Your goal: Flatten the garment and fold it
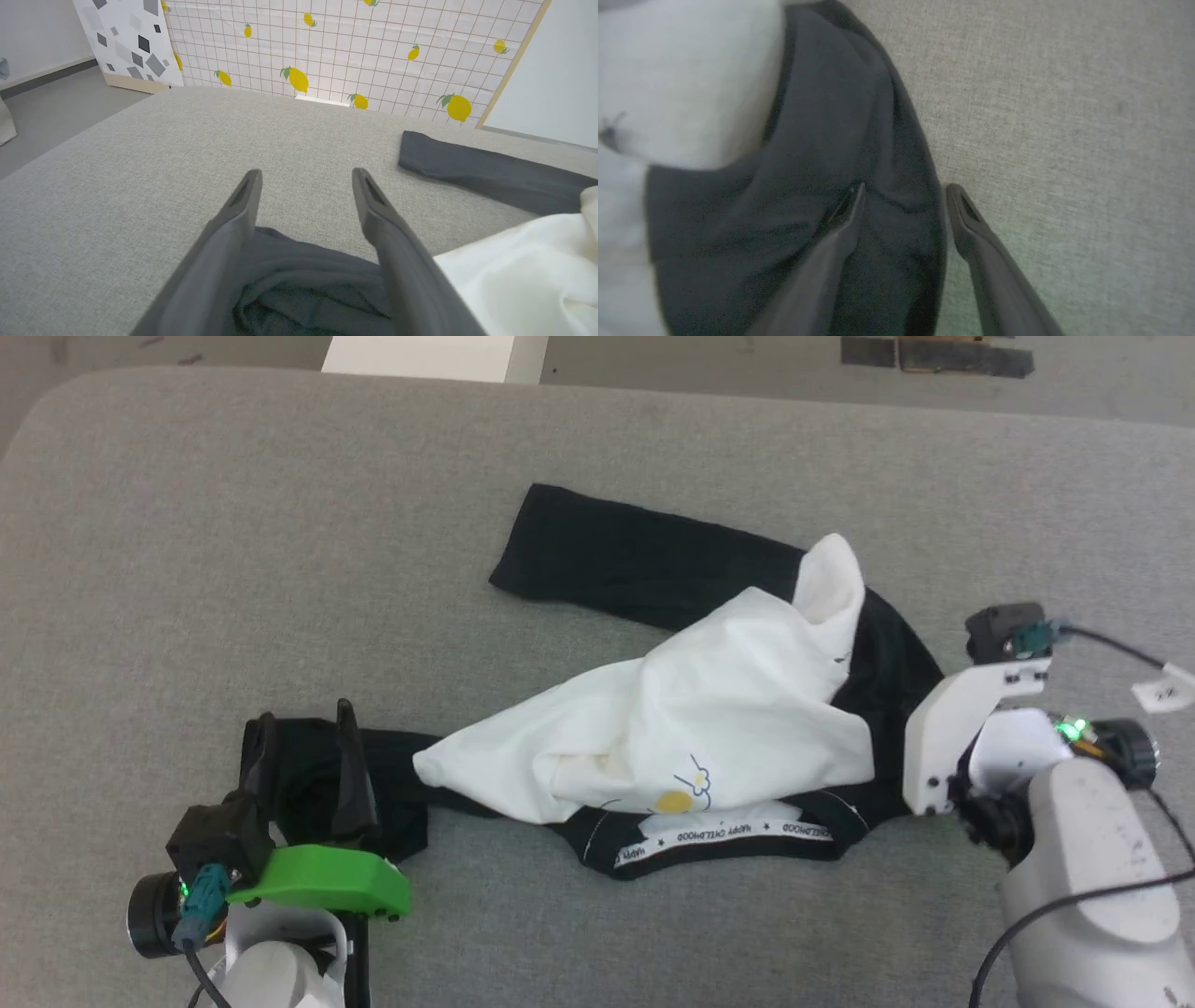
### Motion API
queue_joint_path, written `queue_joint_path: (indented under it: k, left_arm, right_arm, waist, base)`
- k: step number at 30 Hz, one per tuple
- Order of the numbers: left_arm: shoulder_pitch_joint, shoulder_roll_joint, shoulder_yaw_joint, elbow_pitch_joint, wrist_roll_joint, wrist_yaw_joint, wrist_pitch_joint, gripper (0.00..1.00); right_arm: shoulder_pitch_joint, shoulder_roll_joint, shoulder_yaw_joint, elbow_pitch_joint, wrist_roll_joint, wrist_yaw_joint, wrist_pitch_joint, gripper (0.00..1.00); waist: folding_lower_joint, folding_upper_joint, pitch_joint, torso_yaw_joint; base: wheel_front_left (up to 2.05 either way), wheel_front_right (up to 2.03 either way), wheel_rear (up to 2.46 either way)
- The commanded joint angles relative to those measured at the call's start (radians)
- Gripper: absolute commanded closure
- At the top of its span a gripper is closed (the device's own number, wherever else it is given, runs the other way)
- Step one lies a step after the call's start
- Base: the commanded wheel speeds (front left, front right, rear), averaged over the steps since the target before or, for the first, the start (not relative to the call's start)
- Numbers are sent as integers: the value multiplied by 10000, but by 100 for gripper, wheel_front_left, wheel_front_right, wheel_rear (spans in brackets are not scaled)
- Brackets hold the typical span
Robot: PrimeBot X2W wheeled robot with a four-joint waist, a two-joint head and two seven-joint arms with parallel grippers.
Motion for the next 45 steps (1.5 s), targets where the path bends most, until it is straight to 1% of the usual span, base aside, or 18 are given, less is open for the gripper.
queue_joint_path:
  k: [1,3,7,10,11,13,17,22,23,24,25,27,28,30,34,37,39,45]
  left_arm:
    - [-139,-106,100,69,186,-80,-74,0]
    - [-144,-237,241,152,316,-163,-75,0]
    - [-84,-351,446,379,504,-379,-76,0]
    - [16,-375,594,511,604,-490,-76,0]
    - [95,-342,698,593,633,-570,-77,0]
    - [169,-322,775,667,633,-647,-77,0]
    - [307,-313,736,729,739,-736,-77,0]
    - [370,-261,595,836,783,-858,-68,0]
    - [385,-278,527,843,808,-864,-54,0]
    - [385,-266,497,851,810,-882,-28,0]
    - [372,-236,470,865,784,-936,23,0]
    - [361,-236,289,849,815,-1043,114,0]
    - [333,-303,-114,812,961,-1207,257,0]
    - [282,-390,-628,818,1145,-1427,471,0]
    - [66,-566,-1754,1109,1255,-2202,1417,0]
    - [-248,-720,-2525,1425,1251,-2810,2313,0]
    - [-541,-811,-2902,1627,1251,-3055,2811,0]
    - [-1482,-940,-3816,2414,1134,-3466,4518,0]
  right_arm:
    - [-102,-10,-33,116,-108,-15,234,100]
    - [-147,-10,-130,-37,-25,-15,206,100]
    - [-57,-10,-888,-1070,255,-15,-1051,100]
    - [498,-10,-1792,-2150,505,-15,-1763,100]
    - [1068,-10,-2449,-2874,639,-15,-1999,100]
    - [1704,-10,-3182,-3490,806,-15,-2148,100]
    - [2995,-10,-4573,-3978,1328,-15,-2017,100]
    - [4467,-10,-5055,-3076,2099,-15,-905,100]
    - [4694,-10,-4974,-2961,2216,-15,-754,91]
    - [4810,-10,-4897,-2925,2278,-15,-750,51]
    - [4918,-10,-4780,-2972,2210,-15,-883,0]
    - [4943,-10,-4523,-3184,2185,-15,-1401,0]
    - [4855,-10,-4116,-3443,2103,-15,-2263,0]
    - [4844,-10,-3561,-3758,1902,-15,-3032,0]
    - [4889,-10,-2617,-4146,1824,-15,-3934,0]
    - [4968,-10,-2162,-4250,1880,-15,-4131,0]
    - [4973,-10,-1926,-4273,1976,-15,-4165,0]
    - [4877,-10,-1248,-4390,2127,-15,-4180,0]
  waist:
    - [-1,113,138,92]
    - [-1,113,81,-4]
    - [-1,113,-227,-299]
    - [-1,113,-604,-595]
    - [-1,113,-834,-811]
    - [-1,113,-1019,-1047]
    - [-1,113,-1265,-1459]
    - [-1,113,-1409,-1871]
    - [-1,113,-1418,-1945]
    - [-1,113,-1426,-2013]
    - [-1,113,-1434,-2094]
    - [-1,113,-1432,-2223]
    - [-1,113,-1415,-2304]
    - [-1,113,-1417,-2394]
    - [-1,113,-1402,-2568]
    - [-1,113,-1373,-2667]
    - [-1,113,-1299,-2726]
    - [-1,113,-1022,-2931]
  base:
    - [0,0,0]
    - [0,0,0]
    - [0,0,0]
    - [0,0,0]
    - [0,0,0]
    - [0,0,0]
    - [0,0,0]
    - [0,0,0]
    - [0,0,0]
    - [0,0,0]
    - [0,0,0]
    - [0,0,0]
    - [0,0,0]
    - [0,0,0]
    - [0,0,0]
    - [0,0,0]
    - [0,0,0]
    - [0,0,0]
